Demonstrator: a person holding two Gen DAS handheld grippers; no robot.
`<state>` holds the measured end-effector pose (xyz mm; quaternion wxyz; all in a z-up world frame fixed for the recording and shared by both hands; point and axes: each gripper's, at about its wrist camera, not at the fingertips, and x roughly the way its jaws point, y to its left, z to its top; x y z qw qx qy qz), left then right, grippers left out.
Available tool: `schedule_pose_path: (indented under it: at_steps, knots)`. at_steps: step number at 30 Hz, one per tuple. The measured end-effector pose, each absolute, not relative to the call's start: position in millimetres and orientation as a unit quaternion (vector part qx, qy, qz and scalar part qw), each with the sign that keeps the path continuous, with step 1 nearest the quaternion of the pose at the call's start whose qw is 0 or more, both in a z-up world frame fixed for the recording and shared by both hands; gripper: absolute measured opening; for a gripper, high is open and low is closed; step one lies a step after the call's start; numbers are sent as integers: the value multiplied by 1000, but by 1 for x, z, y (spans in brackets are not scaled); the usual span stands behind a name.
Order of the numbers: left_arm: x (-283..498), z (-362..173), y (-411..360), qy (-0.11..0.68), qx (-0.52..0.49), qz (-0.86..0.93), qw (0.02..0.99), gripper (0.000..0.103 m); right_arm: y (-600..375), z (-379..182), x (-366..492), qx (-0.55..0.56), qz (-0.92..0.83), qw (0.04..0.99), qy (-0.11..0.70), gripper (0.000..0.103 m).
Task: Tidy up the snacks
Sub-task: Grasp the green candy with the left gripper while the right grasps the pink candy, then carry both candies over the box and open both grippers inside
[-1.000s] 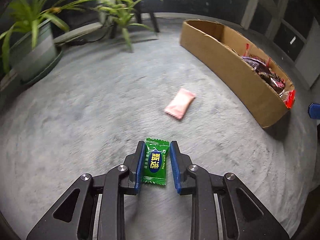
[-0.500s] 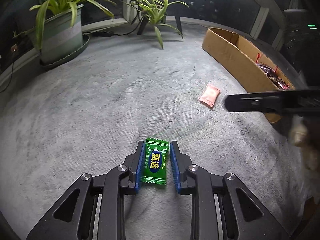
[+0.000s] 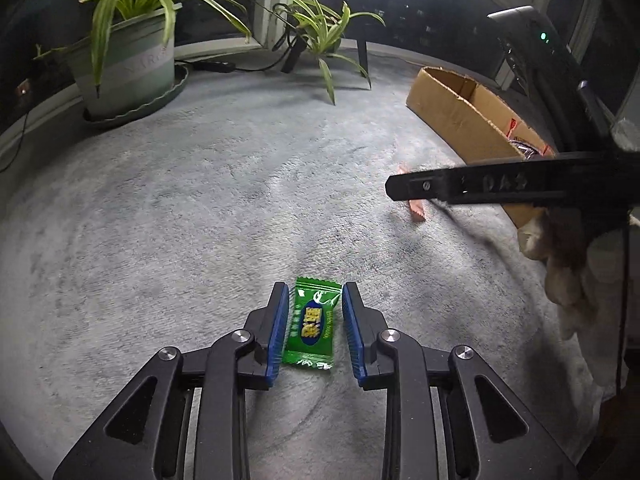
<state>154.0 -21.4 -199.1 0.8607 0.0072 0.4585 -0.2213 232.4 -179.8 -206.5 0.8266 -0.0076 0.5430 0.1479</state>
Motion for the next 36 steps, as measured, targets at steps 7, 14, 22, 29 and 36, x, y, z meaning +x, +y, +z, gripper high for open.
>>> schedule_pose_path:
  at_steps: [7, 14, 22, 29, 36]
  knots:
    - [151, -203, -21, 465, 21, -227, 855, 26, -173, -209, 226, -89, 164, 818, 545, 23]
    - [146, -203, -31, 467, 47, -243, 849, 26, -188, -206, 224, -68, 169, 811, 556, 22]
    - [151, -203, -26, 466, 32, -225, 855, 19, -184, -202, 221, -66, 175, 819, 542, 9]
    - [153, -201, -18, 466, 12, -208, 860, 19, -192, -207, 225, -58, 167, 816, 551, 7]
    - [154, -201, -13, 465, -2, -200, 862, 17, -200, -199, 222, -38, 174, 824, 539, 5]
